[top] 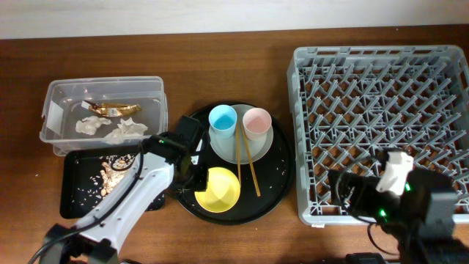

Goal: Sort waste into correct bins and load items into the dishwasher rack

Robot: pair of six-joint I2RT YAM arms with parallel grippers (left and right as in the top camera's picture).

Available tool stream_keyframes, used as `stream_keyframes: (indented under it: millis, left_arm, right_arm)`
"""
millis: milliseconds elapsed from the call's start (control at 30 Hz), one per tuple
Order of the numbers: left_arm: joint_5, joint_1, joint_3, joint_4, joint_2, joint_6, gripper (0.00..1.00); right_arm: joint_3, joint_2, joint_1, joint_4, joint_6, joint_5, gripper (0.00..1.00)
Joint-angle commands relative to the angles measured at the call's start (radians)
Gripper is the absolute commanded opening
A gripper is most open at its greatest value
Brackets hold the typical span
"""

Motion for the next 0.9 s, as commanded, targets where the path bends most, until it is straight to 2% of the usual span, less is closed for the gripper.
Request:
stream_keyframes:
  millis: [0, 133, 267, 367, 433, 500, 667, 867]
  left_arm:
    - [0.026, -0.003, -0.024, -0.005, 0.017, 0.009, 0.42]
    - [0.026, -0.003, -0.073, 0.023, 0.017, 0.009, 0.43]
    - [0.026, -0.003, -0.144, 0.133, 0.017, 0.0, 0.4]
    - [0.026, -0.003, -0.182, 0.188, 0.017, -0.014, 0.35]
    - [0.026, -0.003, -0.188, 0.199, 0.017, -0.014, 0.27]
    - [0.025, -0.002, -0.187, 0.203, 0.015, -0.014, 0.25]
    - [0.025, -0.002, -0.174, 0.203, 0.014, -0.014, 0.07]
    - [0.024, -0.002, -0.159, 0.206, -0.004, -0.014, 0.07]
  right_arm:
    - [0.018, 0.069, -0.005, -0.041, -0.012, -0.031, 0.98]
    - [0.018, 0.096, -0.005, -0.085, -0.013, -0.031, 0.98]
    - [0.018, 0.096, -0.005, -0.088, -0.013, -0.031, 0.98]
    - [0.018, 0.096, -0.005, -0.098, -0.047, -0.03, 0.98]
    - [0.018, 0.096, -0.005, -0.107, -0.047, -0.03, 0.99]
    - [0.018, 0.096, -0.005, -0.105, -0.047, -0.03, 0.99]
    - [0.018, 0.096, -0.005, -0.092, -0.047, -0.03, 0.98]
    - [0.018, 0.096, -0.005, -0.09, -0.047, -0.03, 0.98]
